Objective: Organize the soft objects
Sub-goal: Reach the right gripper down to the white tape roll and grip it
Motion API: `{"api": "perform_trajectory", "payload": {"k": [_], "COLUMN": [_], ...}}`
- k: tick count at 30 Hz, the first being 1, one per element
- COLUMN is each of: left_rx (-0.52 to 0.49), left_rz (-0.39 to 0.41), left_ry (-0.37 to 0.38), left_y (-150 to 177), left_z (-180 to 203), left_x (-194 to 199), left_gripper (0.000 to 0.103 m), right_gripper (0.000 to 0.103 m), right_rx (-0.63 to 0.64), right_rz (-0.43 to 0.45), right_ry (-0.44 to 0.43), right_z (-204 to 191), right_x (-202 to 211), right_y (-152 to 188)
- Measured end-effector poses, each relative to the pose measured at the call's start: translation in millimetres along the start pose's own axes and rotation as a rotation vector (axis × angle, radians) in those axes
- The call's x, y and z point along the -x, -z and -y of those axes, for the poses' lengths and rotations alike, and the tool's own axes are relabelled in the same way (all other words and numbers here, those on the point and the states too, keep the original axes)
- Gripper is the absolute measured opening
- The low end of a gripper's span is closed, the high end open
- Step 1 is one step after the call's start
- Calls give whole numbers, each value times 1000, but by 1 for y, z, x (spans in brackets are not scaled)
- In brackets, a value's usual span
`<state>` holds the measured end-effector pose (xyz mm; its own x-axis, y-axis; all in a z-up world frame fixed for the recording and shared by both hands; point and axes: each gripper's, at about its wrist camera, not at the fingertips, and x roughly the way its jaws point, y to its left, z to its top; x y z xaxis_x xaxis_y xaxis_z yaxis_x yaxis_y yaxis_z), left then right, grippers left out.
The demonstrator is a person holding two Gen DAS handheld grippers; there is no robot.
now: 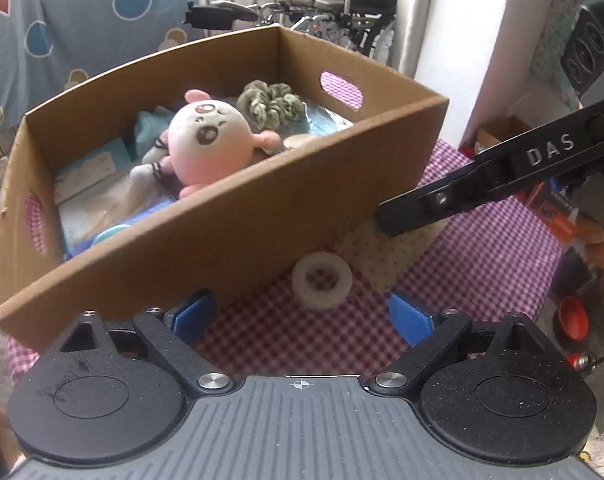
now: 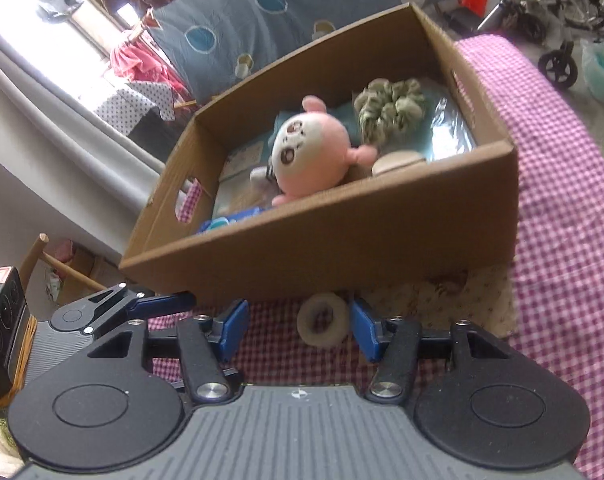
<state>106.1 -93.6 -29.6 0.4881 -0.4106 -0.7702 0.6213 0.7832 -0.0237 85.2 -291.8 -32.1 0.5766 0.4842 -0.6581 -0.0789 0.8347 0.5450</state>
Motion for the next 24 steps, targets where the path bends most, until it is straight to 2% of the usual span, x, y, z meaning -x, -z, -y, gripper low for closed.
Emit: {"api": "perform_trajectory", "payload": {"k": [2,4,6,8,11,15,18,24], "left_rx": [-24,-48,-67,-87,-108,-111,-103,-120], "left_rz": [-3,-8,-26,-39,-49,-47,-39,-14], "left_ry": [-18,-10,-7,-3,8,8,17,10], "left_y": [2,1,2,3,6,10,10,15], "left_z": [4,7,9,11,14,15,16,22], "left_x": [-14,-26,-37,-45,-55,-63,-64,-51], "left_gripper": [83,78,72,67,63,57,45,43], "right_gripper": [54,51,42,38,30,25,21,18], "right_rx": [29,68,112,150,185,215,227,237], "right_rz": [-38,-63,-81,-97,-124,-156,-152,-121], "right_ry": [34,69,102,131,151,168,168,177], "right_z": [-3,-7,-10,-13,-15,-14,-14,-19], "right_x": [-19,-34,-45,-53,-63,-73,-75,-64], "right_y": [5,5,5,5,4,5,4,6]}}
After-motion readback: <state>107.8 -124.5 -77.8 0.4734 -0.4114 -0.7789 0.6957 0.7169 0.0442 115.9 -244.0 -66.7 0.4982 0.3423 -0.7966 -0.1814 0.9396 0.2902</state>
